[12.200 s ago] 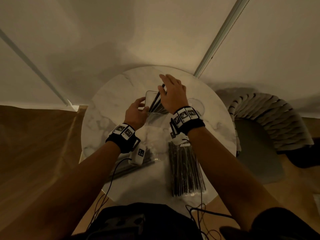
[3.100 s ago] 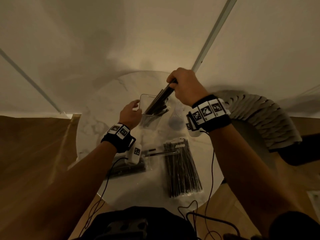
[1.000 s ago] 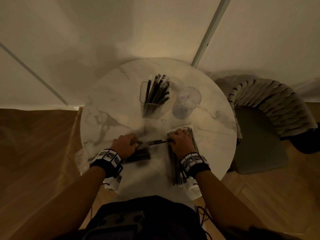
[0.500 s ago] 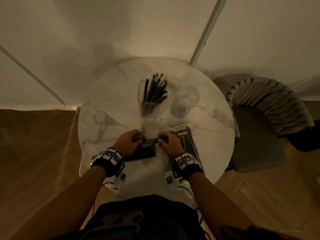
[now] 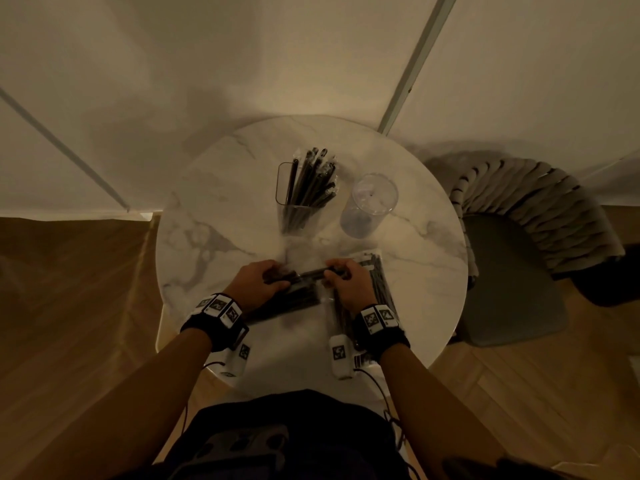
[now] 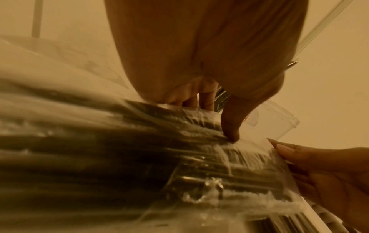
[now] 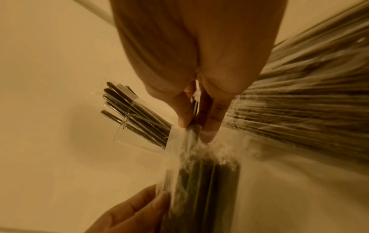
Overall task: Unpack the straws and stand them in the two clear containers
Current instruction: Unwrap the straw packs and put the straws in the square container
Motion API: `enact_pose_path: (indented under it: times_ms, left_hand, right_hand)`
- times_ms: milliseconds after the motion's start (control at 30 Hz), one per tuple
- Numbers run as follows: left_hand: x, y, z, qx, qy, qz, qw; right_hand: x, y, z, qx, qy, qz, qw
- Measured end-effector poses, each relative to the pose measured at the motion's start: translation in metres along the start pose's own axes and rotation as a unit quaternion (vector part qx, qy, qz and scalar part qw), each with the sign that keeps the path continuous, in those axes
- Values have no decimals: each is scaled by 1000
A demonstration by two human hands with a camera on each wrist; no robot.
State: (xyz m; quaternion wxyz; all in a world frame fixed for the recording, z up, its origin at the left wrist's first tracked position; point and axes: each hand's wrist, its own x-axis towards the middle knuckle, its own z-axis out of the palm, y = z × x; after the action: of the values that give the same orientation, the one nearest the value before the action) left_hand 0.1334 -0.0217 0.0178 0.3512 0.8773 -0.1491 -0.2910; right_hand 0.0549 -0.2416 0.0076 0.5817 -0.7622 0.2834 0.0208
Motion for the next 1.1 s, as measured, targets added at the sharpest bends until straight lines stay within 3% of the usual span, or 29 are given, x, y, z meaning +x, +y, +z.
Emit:
enact_pose_path:
  times_ms: [167,433,733,1000,1100]
  left_hand:
    - [1,1,-1,-4,-3,0,1000]
    - [1,6,-3,-30,-14,-13,999]
    - [1,10,-4,-20,10,13,1000]
    - [1,-1,-6,-16,-14,-9,1000]
    - [0,0,-6,-12,-2,3,1000]
  right_hand:
    - [1,1,-5,33,19,13,999]
    - [4,6,-4,-22,54,2,998]
    - [4,3,-3,-61,-45,-46,996]
    - [8,5,-9,7,3,-17,1000]
    - [10,6,-11,14,-10,-17,1000]
